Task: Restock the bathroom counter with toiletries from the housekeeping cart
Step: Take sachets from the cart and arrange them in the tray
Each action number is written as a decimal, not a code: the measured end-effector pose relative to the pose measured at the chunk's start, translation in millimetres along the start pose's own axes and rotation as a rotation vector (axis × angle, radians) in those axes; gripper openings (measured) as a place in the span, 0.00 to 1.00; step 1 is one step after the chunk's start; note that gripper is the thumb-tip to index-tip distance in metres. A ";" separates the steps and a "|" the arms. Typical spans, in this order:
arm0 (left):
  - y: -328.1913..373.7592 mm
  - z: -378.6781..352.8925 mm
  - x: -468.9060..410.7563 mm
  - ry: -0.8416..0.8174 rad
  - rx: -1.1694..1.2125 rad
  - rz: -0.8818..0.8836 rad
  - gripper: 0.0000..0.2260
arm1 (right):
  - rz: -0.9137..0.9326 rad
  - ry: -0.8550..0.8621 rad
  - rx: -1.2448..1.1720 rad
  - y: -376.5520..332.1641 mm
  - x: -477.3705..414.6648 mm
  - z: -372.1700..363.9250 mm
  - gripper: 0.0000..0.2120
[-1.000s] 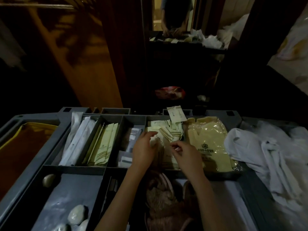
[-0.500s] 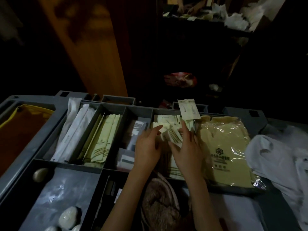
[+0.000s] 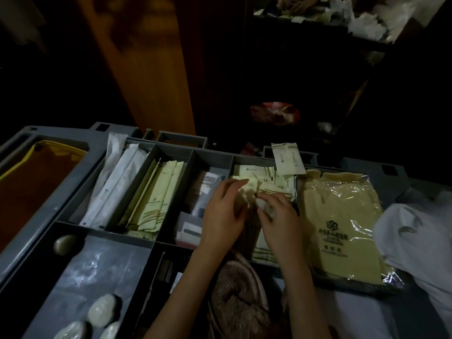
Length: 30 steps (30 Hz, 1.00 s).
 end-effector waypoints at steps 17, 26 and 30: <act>23.9 0.8 15.0 0.070 0.696 0.373 0.21 | -0.217 0.130 -0.738 -12.6 -0.7 21.3 0.13; 28.4 4.7 14.1 0.105 0.731 0.342 0.09 | -0.157 -0.052 -0.715 -14.6 2.0 17.9 0.16; 25.9 3.7 14.6 0.158 0.737 0.347 0.08 | -0.153 -0.082 -0.531 -9.6 1.7 18.2 0.17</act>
Point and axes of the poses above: each hand's wrist, its own x-axis away from the middle knuckle, its own z-axis out of the back of the hand, y = z × x, the point moved 1 cm from there along -x, towards the middle knuckle, and after that the axes turned 5 degrees about x, right-handed, at the moved point
